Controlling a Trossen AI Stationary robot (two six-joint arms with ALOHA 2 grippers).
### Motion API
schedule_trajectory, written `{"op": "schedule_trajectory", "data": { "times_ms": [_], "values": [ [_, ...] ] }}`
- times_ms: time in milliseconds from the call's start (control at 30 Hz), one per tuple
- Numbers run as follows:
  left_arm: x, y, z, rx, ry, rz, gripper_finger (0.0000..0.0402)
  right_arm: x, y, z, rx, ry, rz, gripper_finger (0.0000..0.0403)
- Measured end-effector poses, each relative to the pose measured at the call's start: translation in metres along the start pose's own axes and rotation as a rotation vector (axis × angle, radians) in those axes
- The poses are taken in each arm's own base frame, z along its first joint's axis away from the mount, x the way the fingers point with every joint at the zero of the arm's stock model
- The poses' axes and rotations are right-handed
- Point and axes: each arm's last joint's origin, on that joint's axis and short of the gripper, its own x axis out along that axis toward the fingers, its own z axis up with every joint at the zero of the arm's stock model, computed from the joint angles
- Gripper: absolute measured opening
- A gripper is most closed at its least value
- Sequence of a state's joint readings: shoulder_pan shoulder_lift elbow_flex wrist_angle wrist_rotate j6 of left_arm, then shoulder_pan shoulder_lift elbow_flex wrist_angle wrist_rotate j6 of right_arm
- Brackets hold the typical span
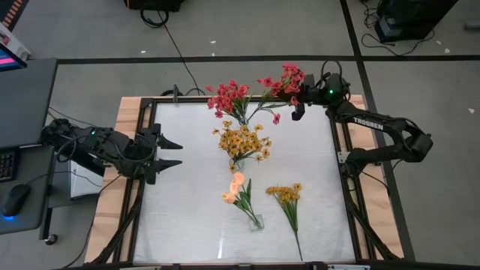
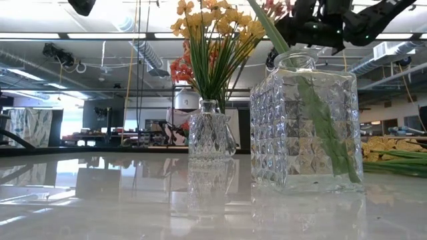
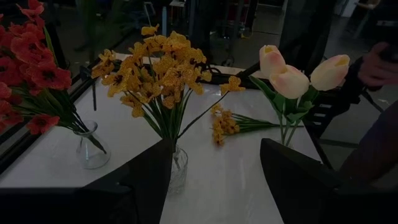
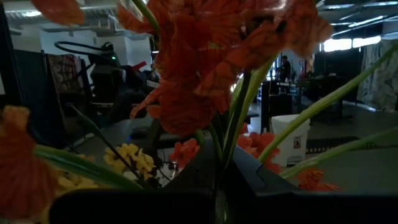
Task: Sort flowers into vase by color
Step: Put the red flowers into the top transparent vase
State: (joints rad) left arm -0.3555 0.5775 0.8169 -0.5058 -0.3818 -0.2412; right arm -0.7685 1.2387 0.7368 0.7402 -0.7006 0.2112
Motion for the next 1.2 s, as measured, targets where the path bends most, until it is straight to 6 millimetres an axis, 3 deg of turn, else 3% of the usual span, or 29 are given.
{"op": "schedule_trajectory", "data": {
  "times_ms": [1200],
  "values": [
    [0.000, 0.000, 0.000, 0.000, 0.000, 0.000, 0.0249, 0.013, -0.009, -0.023, -0.089, 0.078, -0.015, 0.0024]
  ]
}}
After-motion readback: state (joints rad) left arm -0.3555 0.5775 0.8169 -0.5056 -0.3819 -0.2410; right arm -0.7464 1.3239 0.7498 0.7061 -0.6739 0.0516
